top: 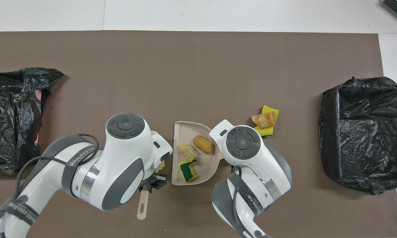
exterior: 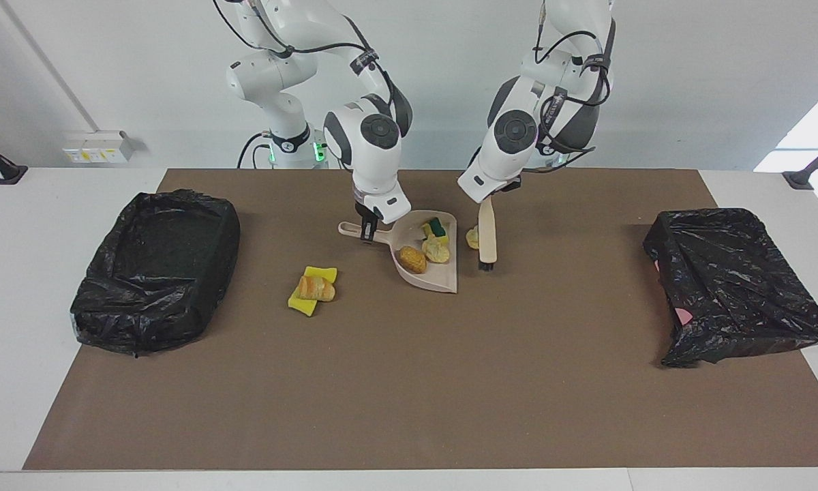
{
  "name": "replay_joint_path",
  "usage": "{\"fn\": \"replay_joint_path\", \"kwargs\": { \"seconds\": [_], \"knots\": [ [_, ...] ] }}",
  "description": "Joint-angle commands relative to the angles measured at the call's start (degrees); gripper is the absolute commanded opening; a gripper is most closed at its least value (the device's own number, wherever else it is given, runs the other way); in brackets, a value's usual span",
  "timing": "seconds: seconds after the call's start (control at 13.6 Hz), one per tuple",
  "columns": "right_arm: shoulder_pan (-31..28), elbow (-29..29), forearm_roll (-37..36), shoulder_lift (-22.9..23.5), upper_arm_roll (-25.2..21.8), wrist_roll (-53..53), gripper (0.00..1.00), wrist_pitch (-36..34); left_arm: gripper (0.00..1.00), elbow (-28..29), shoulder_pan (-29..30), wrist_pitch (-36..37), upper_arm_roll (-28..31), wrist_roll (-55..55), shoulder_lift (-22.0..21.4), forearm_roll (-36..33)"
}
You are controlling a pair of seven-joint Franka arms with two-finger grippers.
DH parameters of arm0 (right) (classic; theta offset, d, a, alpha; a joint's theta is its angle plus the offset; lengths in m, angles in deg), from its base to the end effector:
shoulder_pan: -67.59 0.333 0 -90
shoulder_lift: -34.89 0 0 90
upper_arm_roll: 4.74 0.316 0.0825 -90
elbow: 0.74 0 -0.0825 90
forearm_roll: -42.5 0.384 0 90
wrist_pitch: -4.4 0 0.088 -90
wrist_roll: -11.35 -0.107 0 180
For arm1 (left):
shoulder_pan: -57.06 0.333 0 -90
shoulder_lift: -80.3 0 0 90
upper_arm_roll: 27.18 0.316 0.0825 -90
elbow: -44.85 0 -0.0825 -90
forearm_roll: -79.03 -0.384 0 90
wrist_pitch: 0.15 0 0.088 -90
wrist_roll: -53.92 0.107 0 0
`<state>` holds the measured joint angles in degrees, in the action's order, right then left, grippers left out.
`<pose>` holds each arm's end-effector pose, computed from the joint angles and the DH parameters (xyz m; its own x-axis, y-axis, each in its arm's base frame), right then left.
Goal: Sweep and dump trash in bin
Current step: 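Sweep the remaining trash into the dustpan with the left gripper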
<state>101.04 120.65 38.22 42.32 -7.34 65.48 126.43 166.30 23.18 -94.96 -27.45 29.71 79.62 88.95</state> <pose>0.4723 0.2786 0.3428 0.0402 0.9917 -0.1219 0.9971 -0.0477 -0.0593 0.3909 -0.2858 0.3909 0.8824 -0.0945 -0.4609 -0.1296 -0.9905 -0.0450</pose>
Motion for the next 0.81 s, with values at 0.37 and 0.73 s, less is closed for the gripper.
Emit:
{"fn": "replay_joint_path", "kwargs": {
  "seconds": [0.37, 0.73],
  "knots": [
    [-0.5, 1.2, -1.2, 1.0, 0.3, 5.5, 0.0, 2.6, 0.0, 23.3, 3.5, -17.2, 0.9, -2.9, -14.4, 0.4],
    [-0.6, 1.3, -1.3, 1.0, 0.3, 5.5, 0.0, 2.5, 0.0, 23.3, 0.0, -24.3, 0.5, -4.7, -13.6, 4.9]
  ]
}}
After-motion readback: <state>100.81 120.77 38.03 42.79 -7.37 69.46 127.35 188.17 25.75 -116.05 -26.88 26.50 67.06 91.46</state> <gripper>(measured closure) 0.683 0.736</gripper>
